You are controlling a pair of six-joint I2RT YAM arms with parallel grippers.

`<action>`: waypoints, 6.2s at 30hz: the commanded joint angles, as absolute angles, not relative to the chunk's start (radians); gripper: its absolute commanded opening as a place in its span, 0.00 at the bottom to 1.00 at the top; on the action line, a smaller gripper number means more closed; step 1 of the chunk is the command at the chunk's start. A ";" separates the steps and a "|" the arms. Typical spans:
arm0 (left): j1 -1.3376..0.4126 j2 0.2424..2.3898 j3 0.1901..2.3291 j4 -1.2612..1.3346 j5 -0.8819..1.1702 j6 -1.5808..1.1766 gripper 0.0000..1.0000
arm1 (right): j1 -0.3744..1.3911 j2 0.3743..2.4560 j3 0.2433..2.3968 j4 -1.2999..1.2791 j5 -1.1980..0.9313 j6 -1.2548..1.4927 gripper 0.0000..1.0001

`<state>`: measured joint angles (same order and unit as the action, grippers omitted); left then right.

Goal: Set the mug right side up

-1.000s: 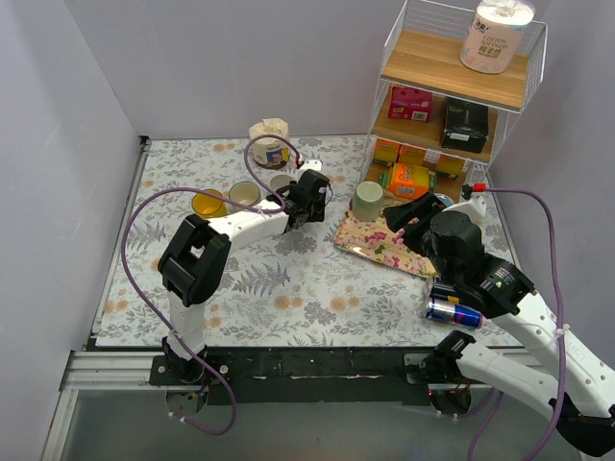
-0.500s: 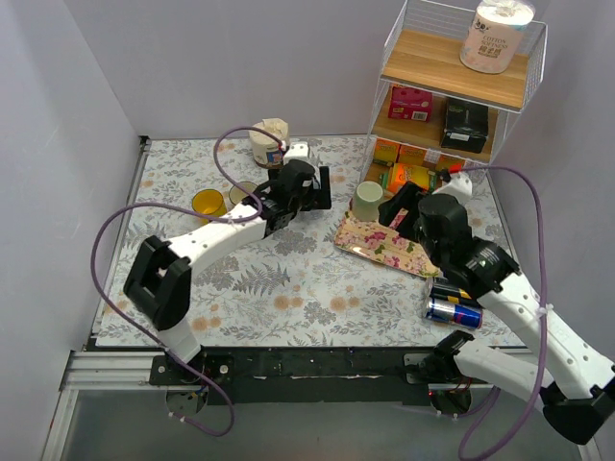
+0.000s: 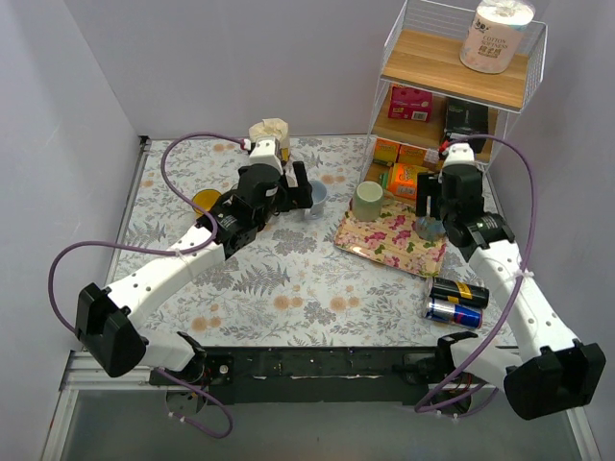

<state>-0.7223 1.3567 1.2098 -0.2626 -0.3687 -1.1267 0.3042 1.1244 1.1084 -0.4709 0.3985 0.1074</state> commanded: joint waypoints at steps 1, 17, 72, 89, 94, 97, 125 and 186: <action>-0.724 1.292 1.163 -0.299 -0.350 -1.147 0.98 | 0.195 1.016 0.945 -0.303 0.469 -0.123 0.88; -0.724 1.293 1.132 -0.313 -0.321 -1.161 0.98 | -0.173 0.979 0.693 0.023 0.244 0.153 0.81; -0.724 1.278 1.058 -0.302 -0.259 -1.253 0.98 | -0.394 1.206 0.634 0.057 -0.270 0.410 0.74; -0.724 1.281 1.058 -0.310 -0.238 -1.255 0.98 | -0.390 1.390 0.781 0.101 -0.238 0.457 0.73; -0.724 1.281 1.057 -0.308 -0.250 -1.258 0.98 | -0.390 1.469 0.808 0.066 -0.276 0.442 0.72; -0.724 1.282 1.057 -0.310 -0.256 -1.262 0.98 | -0.390 1.462 0.792 0.063 -0.285 0.430 0.70; -0.724 1.312 1.075 -0.319 -0.248 -1.256 0.98 | -0.193 1.453 0.860 0.071 0.080 0.983 0.70; -0.724 1.302 1.060 -0.321 -0.275 -1.247 0.98 | -0.046 1.479 0.942 -0.416 0.253 1.444 0.01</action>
